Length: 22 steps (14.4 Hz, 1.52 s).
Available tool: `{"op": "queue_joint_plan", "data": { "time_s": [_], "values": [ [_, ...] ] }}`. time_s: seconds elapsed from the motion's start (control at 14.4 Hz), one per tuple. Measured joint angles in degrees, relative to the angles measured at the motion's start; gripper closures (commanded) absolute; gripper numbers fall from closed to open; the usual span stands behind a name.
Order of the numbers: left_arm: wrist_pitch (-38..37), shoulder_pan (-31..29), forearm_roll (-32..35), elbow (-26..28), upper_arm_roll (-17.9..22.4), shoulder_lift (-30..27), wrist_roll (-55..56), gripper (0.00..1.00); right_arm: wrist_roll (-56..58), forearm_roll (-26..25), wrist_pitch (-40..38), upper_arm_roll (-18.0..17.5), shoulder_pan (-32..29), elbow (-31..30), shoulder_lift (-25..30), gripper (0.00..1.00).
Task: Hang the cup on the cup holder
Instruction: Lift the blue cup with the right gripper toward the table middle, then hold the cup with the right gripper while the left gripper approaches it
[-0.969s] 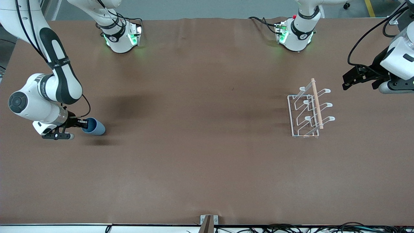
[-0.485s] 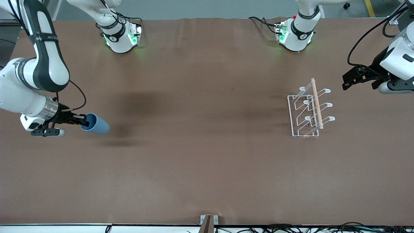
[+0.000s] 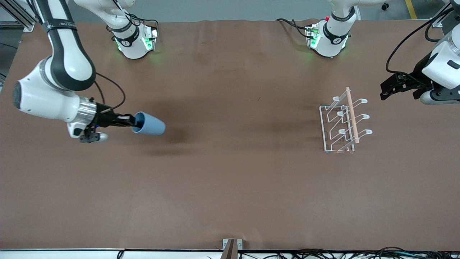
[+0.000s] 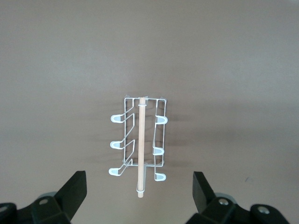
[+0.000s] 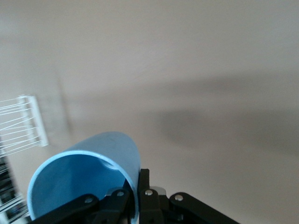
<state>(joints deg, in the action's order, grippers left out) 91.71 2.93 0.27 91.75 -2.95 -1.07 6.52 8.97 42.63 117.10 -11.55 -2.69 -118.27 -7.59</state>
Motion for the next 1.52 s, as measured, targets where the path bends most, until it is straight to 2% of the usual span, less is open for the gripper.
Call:
{"op": "queue_joint_plan", "data": {
  "time_s": [0.28,0.69,0.97,1.18,1.32,1.52],
  "values": [
    [0.0,0.0,0.0,0.0,0.0,0.0,0.0,0.0,0.0,13.5,-0.1,-7.3,0.4,-1.6,-0.1,1.0],
    [0.0,0.0,0.0,0.0,0.0,0.0,0.0,0.0,0.2,31.5,-0.8,-14.7,1.1,-1.8,-1.7,1.0],
    [0.0,0.0,0.0,0.0,0.0,0.0,-0.3,0.0,6.5,39.7,-4.5,-16.1,1.3,-2.6,-4.3,1.0],
    [-0.1,0.1,0.0,-0.2,-0.7,0.0,-5.8,0.0,11.1,44.7,-5.8,-16.2,1.5,-3.1,-7.1,0.99],
    [-0.1,0.2,0.0,-0.2,-2.7,-0.1,-13.6,0.0,13.3,49.0,-5.9,-16.3,2.8,-3.1,-7.8,1.0],
    [-0.2,0.5,-0.1,-0.2,-7.3,0.0,-22.9,0.0,16.7,51.0,-5.4,-16.4,4.9,-3.2,-8.6,0.99]
  ]
}}
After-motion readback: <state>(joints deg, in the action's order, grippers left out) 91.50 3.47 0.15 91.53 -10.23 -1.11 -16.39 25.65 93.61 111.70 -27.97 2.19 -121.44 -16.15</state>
